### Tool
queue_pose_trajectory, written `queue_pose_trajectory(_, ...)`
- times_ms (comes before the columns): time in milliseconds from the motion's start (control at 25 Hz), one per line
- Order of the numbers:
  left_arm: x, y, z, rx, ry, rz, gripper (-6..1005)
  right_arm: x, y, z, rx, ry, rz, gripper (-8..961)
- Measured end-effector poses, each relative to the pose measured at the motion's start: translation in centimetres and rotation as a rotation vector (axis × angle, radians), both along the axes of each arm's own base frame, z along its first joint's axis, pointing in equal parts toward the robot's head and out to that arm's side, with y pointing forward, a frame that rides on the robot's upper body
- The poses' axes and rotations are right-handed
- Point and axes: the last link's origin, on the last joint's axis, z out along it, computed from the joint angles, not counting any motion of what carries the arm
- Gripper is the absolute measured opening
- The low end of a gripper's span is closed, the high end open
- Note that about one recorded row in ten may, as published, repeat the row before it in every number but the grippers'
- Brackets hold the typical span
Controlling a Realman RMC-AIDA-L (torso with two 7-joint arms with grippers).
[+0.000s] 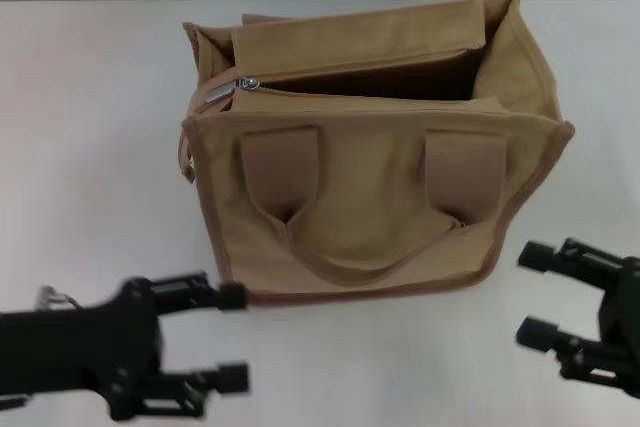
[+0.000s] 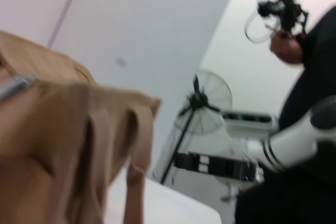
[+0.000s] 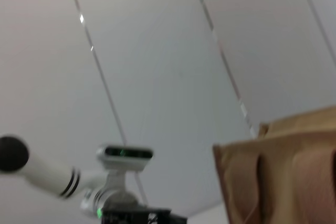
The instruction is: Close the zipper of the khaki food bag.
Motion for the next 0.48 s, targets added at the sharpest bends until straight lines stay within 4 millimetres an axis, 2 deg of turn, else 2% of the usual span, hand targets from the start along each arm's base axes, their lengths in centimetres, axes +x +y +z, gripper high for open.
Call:
queue_pose_trajectory(200, 0.4, 0.2, -1.8, -0.004, 0.06, -0.081, 798, -0.5, 1.5, -0.8, -0.086, -0.103, 0.069, 771)
queue_pose_trajectory(480, 0.7, 0.7, -1.7, -0.007, 0.079, -0.11, 799, -1.8, 3.0, -2.5, -0.202, -0.207, 0.172, 764)
